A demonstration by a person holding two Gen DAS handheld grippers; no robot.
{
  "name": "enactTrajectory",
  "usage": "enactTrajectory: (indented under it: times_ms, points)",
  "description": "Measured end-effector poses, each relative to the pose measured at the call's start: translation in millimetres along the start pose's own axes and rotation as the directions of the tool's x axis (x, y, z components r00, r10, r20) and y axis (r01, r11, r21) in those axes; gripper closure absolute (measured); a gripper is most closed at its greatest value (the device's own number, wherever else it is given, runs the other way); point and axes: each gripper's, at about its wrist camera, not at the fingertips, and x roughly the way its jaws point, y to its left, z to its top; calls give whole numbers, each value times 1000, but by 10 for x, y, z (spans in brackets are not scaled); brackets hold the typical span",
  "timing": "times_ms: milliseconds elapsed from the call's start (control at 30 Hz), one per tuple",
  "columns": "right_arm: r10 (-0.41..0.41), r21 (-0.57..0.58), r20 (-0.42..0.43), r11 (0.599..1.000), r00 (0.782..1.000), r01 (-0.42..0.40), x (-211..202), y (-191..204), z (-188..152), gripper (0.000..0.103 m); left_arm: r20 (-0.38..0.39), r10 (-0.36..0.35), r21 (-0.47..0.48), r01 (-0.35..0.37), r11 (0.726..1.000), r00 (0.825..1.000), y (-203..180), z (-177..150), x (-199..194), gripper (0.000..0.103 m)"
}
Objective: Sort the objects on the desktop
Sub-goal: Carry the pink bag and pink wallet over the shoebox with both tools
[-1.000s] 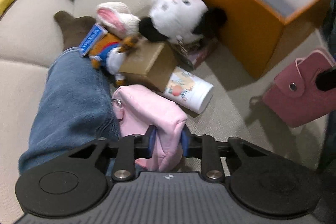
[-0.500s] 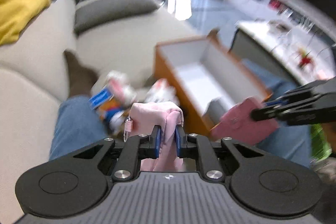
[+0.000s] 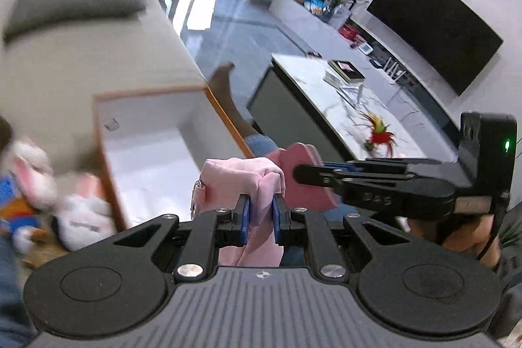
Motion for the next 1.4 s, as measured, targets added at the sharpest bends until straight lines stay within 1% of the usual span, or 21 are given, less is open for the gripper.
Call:
enactTrajectory:
  times_ms: [100,200,267,400,500,700,767,900,967,1133,1200,1333,1400]
  points:
    - [-34,19,-28,999,999,34,224,-155,25,86,-69,-53,-92,47,995,996,167,41,409,87]
    - [-61,15,-59,998,996,62,443,-255,13,86,-128,-78,-182,54,982,989,355,43,743,87]
    - [-56,14,-94,998,994,58,591,-321,24,86,-156,-94,-229,56,972,983,457,39,906,87]
    - [-35,18,-166,999,986,39,813,-394,6,86,-188,-100,-287,43,957,977,591,62,1058,87]
    - [-25,14,-218,999,976,29,973,-387,-26,86,-220,-85,-320,10,947,972,681,79,1163,87]
    - [-13,34,-304,999,952,25,1221,-380,-118,86,-267,-93,-411,-26,911,959,873,33,1356,87]
    - [-6,52,-333,998,943,25,1290,-403,-150,86,-274,-87,-419,-38,907,958,901,5,1390,87]
    - [7,73,-368,997,930,22,1367,-414,-182,86,-294,-45,-404,-82,911,955,924,-50,1447,84]
    - [18,86,-385,996,923,16,1397,-420,-192,86,-289,-61,-405,-65,912,955,927,-74,1448,84]
    - [37,122,-389,992,920,12,1429,-451,-186,85,-281,-18,-346,-83,935,960,856,-95,1453,74]
    - [47,135,-398,991,916,8,1424,-462,-186,83,-263,-19,-338,-74,938,965,859,-95,1387,74]
    - [108,209,-414,978,904,-21,1397,-540,-167,78,-233,-16,-328,-63,943,972,876,-71,1256,72]
    - [103,204,-417,979,903,-17,1398,-530,-180,77,-220,-22,-325,-52,944,975,877,-78,1180,72]
